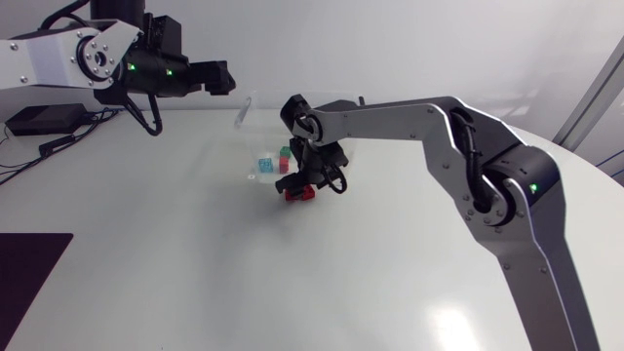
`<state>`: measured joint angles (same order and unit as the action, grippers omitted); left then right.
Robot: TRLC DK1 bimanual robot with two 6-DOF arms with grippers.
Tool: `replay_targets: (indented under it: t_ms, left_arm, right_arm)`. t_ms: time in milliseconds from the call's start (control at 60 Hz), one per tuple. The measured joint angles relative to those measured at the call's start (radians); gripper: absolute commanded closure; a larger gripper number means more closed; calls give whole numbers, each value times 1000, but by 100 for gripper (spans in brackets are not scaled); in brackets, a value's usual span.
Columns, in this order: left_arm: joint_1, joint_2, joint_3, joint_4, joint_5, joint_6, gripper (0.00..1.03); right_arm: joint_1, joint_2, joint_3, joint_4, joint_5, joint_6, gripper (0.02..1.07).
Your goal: Place the duplo bricks in the container
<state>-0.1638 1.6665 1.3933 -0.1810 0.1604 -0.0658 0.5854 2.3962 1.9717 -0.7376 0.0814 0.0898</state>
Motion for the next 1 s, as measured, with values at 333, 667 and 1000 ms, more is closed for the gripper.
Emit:
replay_targets:
  t_ms: [333,667,1000]
  left_arm:
    - [0,-37,-33,0,0,15,6]
    - [5,-63,-58,0,0,18,6]
    - [-26,-97,-156,-51,57,100,6]
  right_arm:
    - [2,24,15,-14,-37,1,74]
    - [2,-49,-120,61,-43,16,75]
    - [7,-285,-239,60,-14,16,75]
